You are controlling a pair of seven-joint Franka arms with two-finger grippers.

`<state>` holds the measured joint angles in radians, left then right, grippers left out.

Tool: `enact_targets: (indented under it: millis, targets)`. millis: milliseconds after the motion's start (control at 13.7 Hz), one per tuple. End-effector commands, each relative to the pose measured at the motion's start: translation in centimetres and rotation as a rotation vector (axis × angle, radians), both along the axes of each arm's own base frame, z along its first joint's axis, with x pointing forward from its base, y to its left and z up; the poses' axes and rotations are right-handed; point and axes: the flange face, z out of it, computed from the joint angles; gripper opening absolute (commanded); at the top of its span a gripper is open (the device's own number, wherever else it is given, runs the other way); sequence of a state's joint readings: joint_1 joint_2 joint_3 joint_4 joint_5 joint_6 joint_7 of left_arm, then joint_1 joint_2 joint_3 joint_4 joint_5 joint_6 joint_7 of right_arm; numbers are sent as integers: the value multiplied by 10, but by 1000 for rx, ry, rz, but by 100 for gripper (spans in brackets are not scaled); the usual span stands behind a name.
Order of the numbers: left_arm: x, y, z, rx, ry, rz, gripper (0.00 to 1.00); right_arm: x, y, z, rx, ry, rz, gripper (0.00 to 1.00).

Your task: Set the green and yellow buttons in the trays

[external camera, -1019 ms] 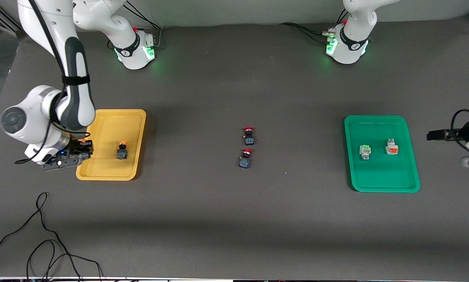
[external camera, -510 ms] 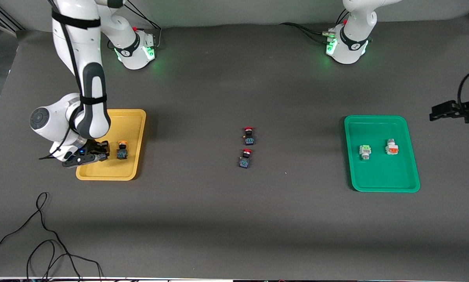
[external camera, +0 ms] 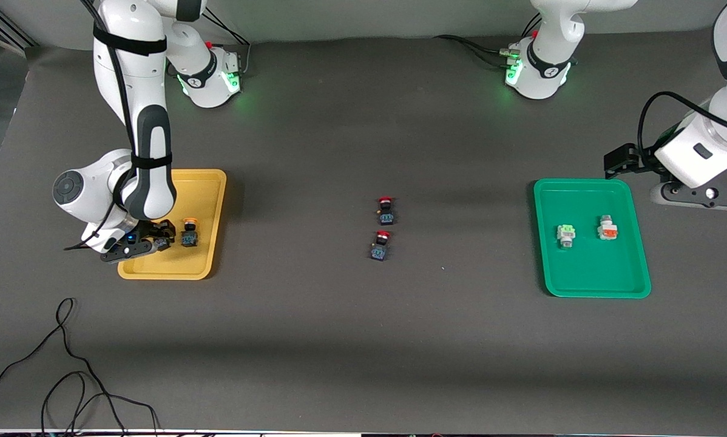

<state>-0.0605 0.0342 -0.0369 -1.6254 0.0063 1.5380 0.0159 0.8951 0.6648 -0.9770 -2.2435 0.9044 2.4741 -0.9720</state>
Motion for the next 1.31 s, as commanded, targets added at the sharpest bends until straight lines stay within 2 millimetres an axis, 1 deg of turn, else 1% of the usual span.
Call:
enact_targets:
  millis: [0, 73, 146, 218, 291, 364, 437, 582, 728, 801, 874, 1019, 1092, 1165, 1238]
  targets:
    - [-10, 7, 12, -16, 3, 24, 100, 1, 1, 22, 81, -31, -10, 100]
    - [-11, 9, 15, -16, -3, 24, 100, 1, -1, 30, 108, -20, -12, 98]
    - [-12, 10, 16, -17, -5, 27, 100, 6, 2, 43, 117, -11, 3, 94]
    - [-12, 10, 16, -17, -5, 27, 100, 7, 2, 61, 115, -2, 6, 92]
    - [-12, 9, 16, -19, -5, 26, 100, 10, 4, 82, 116, 7, -5, 92]
    - [-12, 7, 16, -19, -5, 21, 100, 12, 5, 104, 110, 27, -13, 95]
    - [-12, 5, 16, -19, -5, 18, 100, 16, 5, 129, 114, 34, -10, 100]
    - [-12, 6, 16, -17, -5, 19, 100, 17, 2, 169, 152, 51, -23, 100]
    - [-13, 7, 16, -17, 0, 21, 100, 19, 1, 220, 141, 76, -35, 100]
    - [-13, 6, 16, -16, 4, 21, 100, 20, 2, 242, 152, 81, -41, 100]
    - [-13, 7, 15, -18, 6, 21, 100, 22, 4, 269, 150, 83, -59, 100]
    - [-14, 6, 15, -17, 12, 18, 100, 22, 7, 325, 89, 119, -84, 100]
    - [-15, 6, 15, -16, 15, 18, 100, 20, 5, 356, 64, 108, -121, 100]
    - [-15, 6, 15, -15, 16, 18, 100, 22, 9, 387, 40, 74, -141, 100]
    - [-15, 6, 15, -15, 16, 19, 100, 22, 12, 404, 16, 78, -140, 100]
